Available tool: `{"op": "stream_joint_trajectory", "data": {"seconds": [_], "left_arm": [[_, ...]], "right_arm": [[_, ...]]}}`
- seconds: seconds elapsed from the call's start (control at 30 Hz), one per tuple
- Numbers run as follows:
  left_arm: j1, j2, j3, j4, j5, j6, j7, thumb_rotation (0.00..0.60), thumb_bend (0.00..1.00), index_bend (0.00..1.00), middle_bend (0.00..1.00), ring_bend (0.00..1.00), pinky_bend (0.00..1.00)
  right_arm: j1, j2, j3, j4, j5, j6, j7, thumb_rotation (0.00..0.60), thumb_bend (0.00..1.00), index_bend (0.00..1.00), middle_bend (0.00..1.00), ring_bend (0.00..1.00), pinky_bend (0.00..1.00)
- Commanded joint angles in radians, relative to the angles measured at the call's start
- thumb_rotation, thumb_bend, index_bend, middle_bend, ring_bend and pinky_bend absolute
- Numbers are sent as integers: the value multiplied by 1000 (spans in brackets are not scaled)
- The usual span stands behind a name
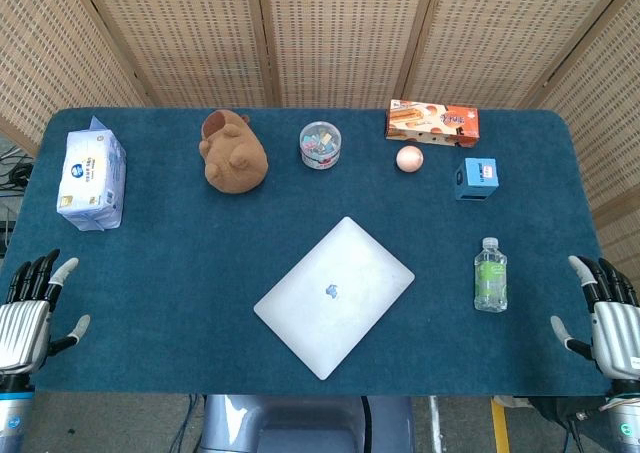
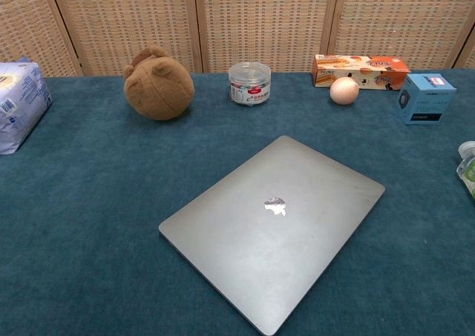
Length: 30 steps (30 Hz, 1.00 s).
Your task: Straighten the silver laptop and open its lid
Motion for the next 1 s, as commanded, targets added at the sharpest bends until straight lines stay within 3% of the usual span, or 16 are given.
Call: {"op": "stream_joint_trajectory", "data": {"seconds": [0.03,0.57,1.0], "left_arm": [[-1,0,-1,0,-2,-3,2,600,310,112,0,0,0],[-13,-3,-10,4,-20,-24,8,600,309,112,0,0,0],[-24,5,-25,3,-37,-34,10,600,309,112,0,0,0]], "right_arm": [[-2,-2,-2,3,-1,3,1,600,337,103,131,0,86],[14,7,5,3,-17,-6,2,600,375,103,131,0,86],[131,52,40,-15,-54,-134,55,600,740,103,131,0,86]]}}
